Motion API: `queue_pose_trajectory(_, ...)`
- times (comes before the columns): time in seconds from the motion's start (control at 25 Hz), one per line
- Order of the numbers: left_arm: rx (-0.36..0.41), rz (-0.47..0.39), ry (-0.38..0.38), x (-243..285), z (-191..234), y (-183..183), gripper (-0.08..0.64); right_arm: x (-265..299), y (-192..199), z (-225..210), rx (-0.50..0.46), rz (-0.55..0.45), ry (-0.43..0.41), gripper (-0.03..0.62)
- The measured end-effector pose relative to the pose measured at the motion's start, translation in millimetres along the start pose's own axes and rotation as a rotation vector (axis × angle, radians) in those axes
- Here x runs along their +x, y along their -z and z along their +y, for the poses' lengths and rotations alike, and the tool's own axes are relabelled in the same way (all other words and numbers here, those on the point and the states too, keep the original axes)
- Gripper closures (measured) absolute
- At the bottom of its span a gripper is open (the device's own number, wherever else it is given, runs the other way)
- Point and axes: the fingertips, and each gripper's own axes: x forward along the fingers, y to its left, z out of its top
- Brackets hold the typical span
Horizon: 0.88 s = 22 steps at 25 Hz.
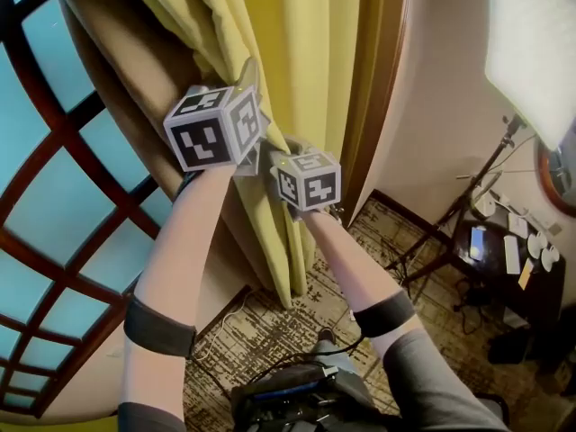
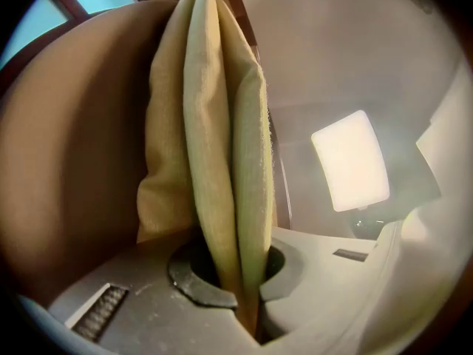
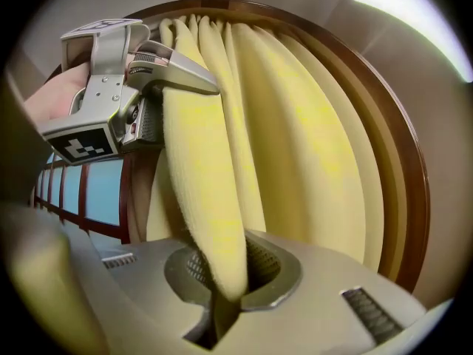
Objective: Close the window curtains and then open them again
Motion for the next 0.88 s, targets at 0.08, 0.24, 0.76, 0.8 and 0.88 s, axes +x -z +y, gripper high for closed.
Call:
queue_pose_trajectory(0.08, -0.006, -0.005, -0.015, 0.6, 1.6, 0.0, 0.557, 0.5, -0.6, -3.6, -0.009, 0.003, -0.013, 0.565)
queue_pose_trajectory(0.24, 0.001, -0.013, -0.067, 0.1, 11.4, 2.2, 0.557, 10.0, 1.0, 1.2, 0.005, 0.007, -0.073, 0.563)
queue_pose_trajectory(0.76, 0.047, -0.031, -0.167, -10.3, 34.7, 9.1, 0.557, 34.2, 9.4, 26.4, -0.033, 0.004, -0.22, 0.561)
queue_pose_trajectory(0.8, 0.047, -0.025, -0.168, -12.7, 37.5, 11.2, 0.557, 35.4, 12.2, 29.6, -0.03, 0.009, -0.222, 0.561)
queue_pose_trajectory(0.88, 0.045, -0.016, -0.163, -16.7, 41.8, 13.4, 0.557, 37.9, 15.3, 34.4, -0.03, 0.019, -0.221, 0.561)
